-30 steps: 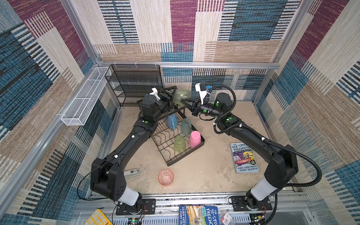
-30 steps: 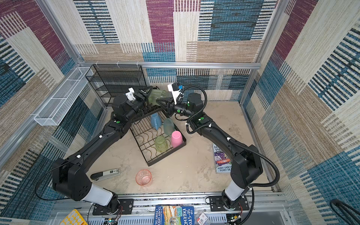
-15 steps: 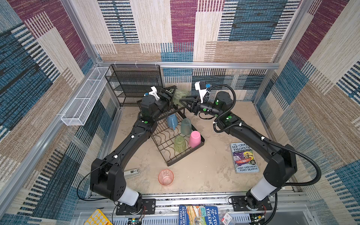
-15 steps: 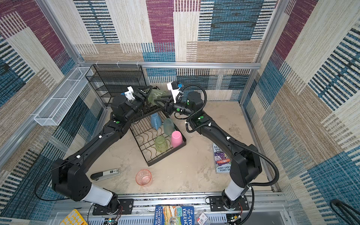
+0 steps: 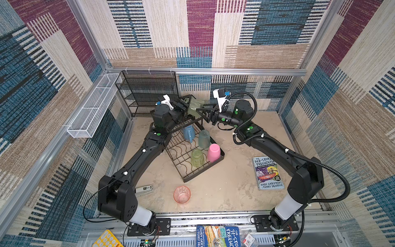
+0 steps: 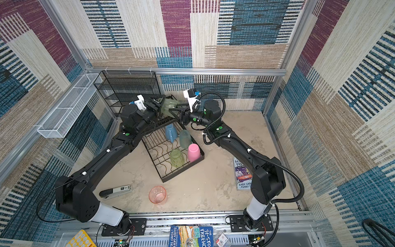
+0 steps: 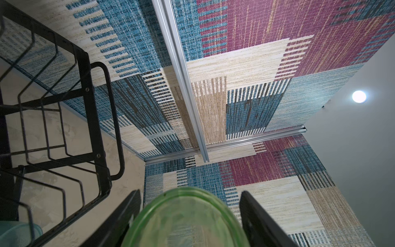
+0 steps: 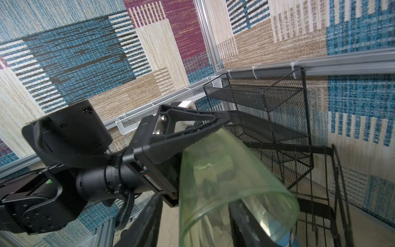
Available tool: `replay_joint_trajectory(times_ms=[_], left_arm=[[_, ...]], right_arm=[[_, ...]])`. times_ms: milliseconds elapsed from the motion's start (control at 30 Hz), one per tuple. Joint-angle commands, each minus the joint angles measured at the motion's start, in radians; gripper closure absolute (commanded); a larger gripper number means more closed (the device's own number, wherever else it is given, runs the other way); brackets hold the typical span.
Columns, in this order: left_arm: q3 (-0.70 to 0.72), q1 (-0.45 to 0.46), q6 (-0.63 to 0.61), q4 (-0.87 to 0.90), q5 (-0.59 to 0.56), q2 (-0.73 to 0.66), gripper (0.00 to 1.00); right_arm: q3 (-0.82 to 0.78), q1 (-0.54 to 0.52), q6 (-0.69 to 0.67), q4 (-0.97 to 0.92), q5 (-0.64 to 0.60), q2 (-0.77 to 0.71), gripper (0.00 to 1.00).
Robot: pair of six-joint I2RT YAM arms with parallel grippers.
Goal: Load cups into a dish rack
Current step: Place the cup upside down at the dish rack.
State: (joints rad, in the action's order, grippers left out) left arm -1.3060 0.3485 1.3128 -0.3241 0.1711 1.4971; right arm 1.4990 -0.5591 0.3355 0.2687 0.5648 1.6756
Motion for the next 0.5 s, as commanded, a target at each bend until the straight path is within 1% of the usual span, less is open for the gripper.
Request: replay_joint_trajectory(times_ms=[0, 200, 300, 467], left_arm=[[-0.002, -0.011, -0.06, 0.0, -0.036, -0.013, 0.4], [-0.039, -0.04, -0.175, 0.084, -0.084, -0.011, 0.41], [-0.072, -0.047, -0.267, 0.141, -0.123, -0.003, 0.4], [-0.144, -0.051, -0.466, 0.212, -0.187, 0.028, 0.4]], right_arm=[[0.013, 0.0, -0.02, -0.019, -0.042, 0.0, 0.47], [-0.002, 0.0, -0.055, -0.052, -0.107, -0.03, 0.46], [-0.012, 0.001, -0.065, -0.061, -0.129, -0.038, 0.46], [-0.026, 0.0, -0.079, -0.062, -0.143, -0.051, 0.46]])
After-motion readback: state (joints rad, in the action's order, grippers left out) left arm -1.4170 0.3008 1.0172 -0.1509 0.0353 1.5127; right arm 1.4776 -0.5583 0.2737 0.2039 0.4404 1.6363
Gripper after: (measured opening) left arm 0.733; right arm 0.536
